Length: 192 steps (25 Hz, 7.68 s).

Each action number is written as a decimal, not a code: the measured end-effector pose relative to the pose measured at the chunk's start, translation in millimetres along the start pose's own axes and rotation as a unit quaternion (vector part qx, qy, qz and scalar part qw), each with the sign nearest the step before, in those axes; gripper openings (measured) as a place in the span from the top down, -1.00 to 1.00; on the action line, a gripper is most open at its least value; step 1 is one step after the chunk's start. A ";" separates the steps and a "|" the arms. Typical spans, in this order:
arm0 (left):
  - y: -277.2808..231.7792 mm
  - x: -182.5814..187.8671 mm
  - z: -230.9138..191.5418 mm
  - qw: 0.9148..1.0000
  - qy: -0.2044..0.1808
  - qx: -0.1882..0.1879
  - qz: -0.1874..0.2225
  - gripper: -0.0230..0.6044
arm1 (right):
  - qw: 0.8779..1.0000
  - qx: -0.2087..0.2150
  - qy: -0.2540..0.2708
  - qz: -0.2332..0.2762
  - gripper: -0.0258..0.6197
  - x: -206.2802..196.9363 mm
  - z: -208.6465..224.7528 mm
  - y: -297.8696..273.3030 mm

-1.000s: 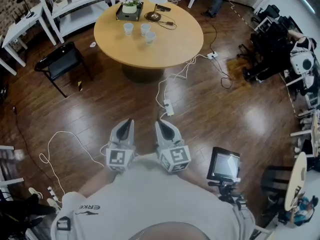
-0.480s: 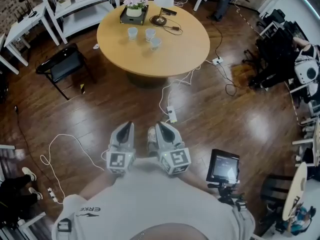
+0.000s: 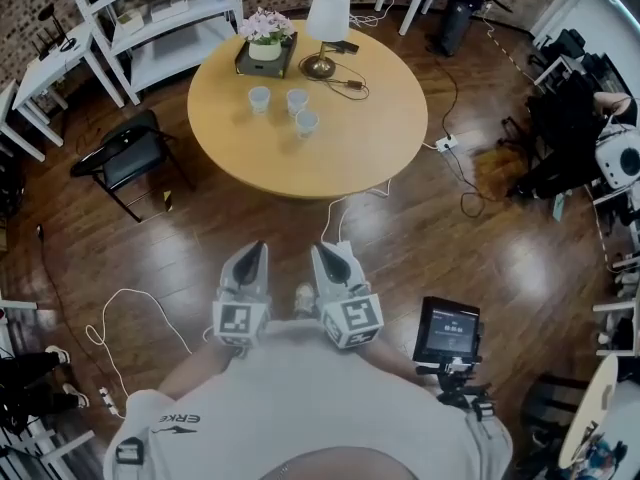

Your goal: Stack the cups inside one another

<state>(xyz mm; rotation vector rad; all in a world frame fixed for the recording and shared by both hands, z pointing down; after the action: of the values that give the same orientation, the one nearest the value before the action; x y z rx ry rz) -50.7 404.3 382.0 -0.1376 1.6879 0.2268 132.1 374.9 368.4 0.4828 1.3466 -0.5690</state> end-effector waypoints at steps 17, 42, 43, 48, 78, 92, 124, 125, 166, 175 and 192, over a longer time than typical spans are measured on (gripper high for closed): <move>-126.7 -28.9 -18.9 1.000 -0.015 0.015 -0.014 0.92 | 1.000 0.002 -0.024 -0.006 0.88 0.0 98.0 -88.7; -299.6 -34.0 -189.7 0.997 0.005 -0.078 -0.025 0.92 | 0.992 -0.125 -0.015 -0.024 0.88 -1.3 110.3 -281.1; -305.5 -36.6 -190.8 0.997 0.007 -0.076 -0.026 0.92 | 0.992 -0.127 -0.015 -0.025 0.88 -2.1 114.9 -284.1; -330.7 -47.2 -191.5 0.998 0.001 -0.060 -0.030 0.92 | 0.992 -0.119 -0.016 -0.033 0.88 -4.7 139.7 -297.2; -404.3 -194.8 -240.9 0.983 -0.049 0.066 -0.166 0.92 | 0.983 -0.089 -0.038 -0.156 0.88 -79.8 224.4 -371.9; -434.9 -214.1 -250.7 0.980 -0.096 0.040 -0.169 -0.09 | 0.982 -0.084 -0.033 -0.168 0.88 -83.5 228.7 -378.8; -469.2 -184.3 -253.4 0.986 -0.133 0.027 -0.094 -0.15 | 0.984 -0.101 -0.033 -0.145 0.88 -75.4 234.9 -375.7; -468.7 -179.0 -250.7 0.986 -0.134 0.023 -0.091 -0.15 | 0.984 -0.103 -0.032 -0.140 0.88 -71.0 234.4 -374.5; -495.8 -72.3 -147.0 0.971 -0.171 -0.166 -0.003 -0.15 | 0.972 -0.234 0.001 0.035 0.88 17.9 211.7 -277.5; -501.6 -98.0 -144.6 0.971 -0.165 -0.167 -0.039 -0.14 | 0.974 -0.228 0.005 0.013 0.88 12.0 230.8 -287.2; -515.6 -153.2 -155.3 0.972 -0.148 -0.143 -0.117 -0.15 | 0.975 -0.214 -0.035 -0.054 0.88 -32.3 271.6 -320.9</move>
<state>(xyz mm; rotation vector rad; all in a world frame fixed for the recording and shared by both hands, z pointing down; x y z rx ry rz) -66.4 -138.9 516.2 -0.4926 1.3214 0.2964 131.2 -39.8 444.6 0.0377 1.3849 -0.3642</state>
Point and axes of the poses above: the fingertips, and each gripper's own axes: y backward along the fingers, z to its right, x out of its top, the point moved 9 cm from there along y, backward along the fingers, and after that the axes turned 10 degrees about z, right-handed, at the moved point
